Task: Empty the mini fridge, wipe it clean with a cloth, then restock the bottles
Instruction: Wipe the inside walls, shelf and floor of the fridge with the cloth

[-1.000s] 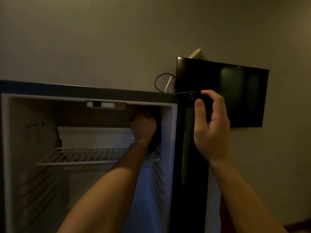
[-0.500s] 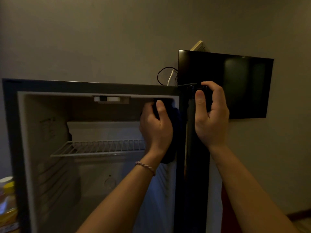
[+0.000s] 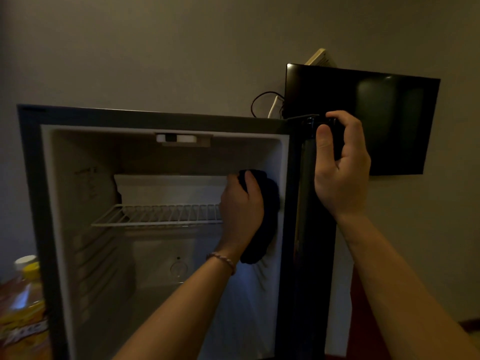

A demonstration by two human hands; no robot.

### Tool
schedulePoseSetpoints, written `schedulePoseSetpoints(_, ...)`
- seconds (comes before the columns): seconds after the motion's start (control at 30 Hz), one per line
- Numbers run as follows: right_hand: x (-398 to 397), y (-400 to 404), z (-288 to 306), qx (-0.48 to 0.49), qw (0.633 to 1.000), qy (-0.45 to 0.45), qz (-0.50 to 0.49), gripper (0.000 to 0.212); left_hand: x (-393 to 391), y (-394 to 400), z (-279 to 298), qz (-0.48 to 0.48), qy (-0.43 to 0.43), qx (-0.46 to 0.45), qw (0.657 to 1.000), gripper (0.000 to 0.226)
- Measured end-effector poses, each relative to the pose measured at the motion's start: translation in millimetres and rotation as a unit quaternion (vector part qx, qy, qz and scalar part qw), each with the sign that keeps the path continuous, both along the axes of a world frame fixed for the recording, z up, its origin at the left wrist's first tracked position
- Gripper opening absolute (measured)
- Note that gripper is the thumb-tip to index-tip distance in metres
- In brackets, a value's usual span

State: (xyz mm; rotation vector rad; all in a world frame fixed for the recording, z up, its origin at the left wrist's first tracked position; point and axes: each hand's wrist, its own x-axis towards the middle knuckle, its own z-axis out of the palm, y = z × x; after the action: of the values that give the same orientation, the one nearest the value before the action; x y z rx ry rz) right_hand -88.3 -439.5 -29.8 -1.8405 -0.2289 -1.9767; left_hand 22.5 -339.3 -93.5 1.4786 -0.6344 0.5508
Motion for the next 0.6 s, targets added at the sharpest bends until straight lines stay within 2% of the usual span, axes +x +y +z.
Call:
schedulePoseSetpoints(0.13,1,-2,0,-0.001,1.000,0.001,0.001,0.034,16,-5,17,0.030,0.052,0.091,0.994,0.042)
schedulePoseSetpoints(0.23,2,-3,0,0.004,1.000,-0.001,0.002,0.034,26,-8,32,0.024,0.086,0.125,0.988,0.043)
schedulePoseSetpoints(0.33,3,-4,0,0.005,1.000,-0.001,0.003,0.034,32,-12,37,0.030,0.114,0.129,0.985,0.044)
schedulePoseSetpoints(0.6,1,-1,1,0.008,1.000,0.005,0.011,0.035,30,-11,29,0.027,0.123,0.117,0.985,0.048)
